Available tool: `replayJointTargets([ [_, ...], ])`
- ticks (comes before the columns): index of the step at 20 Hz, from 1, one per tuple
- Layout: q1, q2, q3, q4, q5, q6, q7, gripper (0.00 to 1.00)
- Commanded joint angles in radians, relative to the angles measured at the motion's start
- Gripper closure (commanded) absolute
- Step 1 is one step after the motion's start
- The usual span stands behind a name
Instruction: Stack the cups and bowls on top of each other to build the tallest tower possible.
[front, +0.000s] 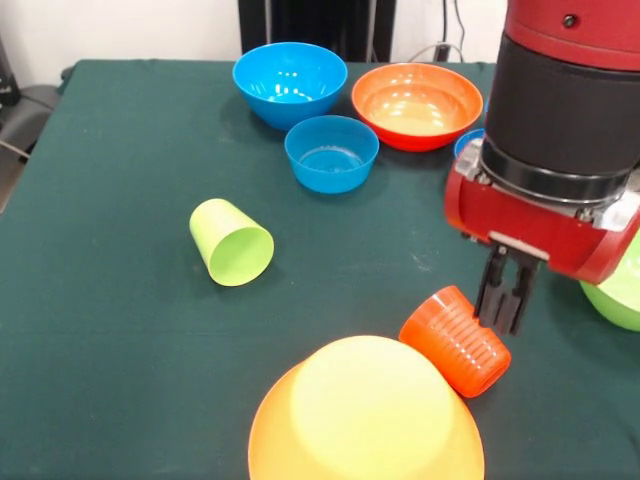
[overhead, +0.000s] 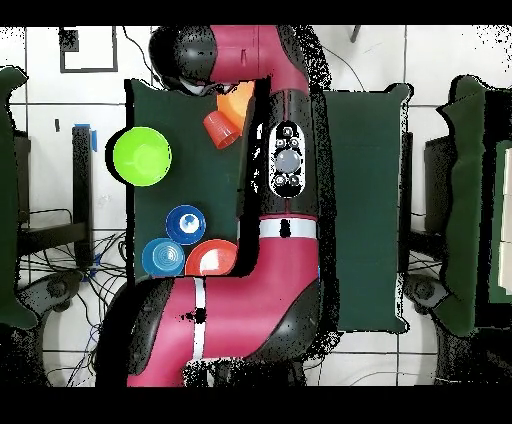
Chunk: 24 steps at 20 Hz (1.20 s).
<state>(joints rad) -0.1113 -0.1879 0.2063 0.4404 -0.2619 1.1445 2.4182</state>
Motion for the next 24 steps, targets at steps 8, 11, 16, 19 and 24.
replayJointTargets([
  [8, -0.015, 0.121, 0.146, -0.281, -0.158, 0.160, -0.283, 1.00],
  [11, -0.025, 0.131, 0.186, -0.301, -0.196, 0.159, -0.300, 1.00],
  [16, -0.047, 0.131, 0.307, -0.322, -0.311, 0.177, -0.331, 1.00],
  [19, -0.061, 0.127, 0.393, -0.325, -0.397, 0.187, -0.351, 1.00],
  [24, -0.082, 0.128, 0.521, -0.316, -0.534, 0.156, -0.379, 1.00],
])
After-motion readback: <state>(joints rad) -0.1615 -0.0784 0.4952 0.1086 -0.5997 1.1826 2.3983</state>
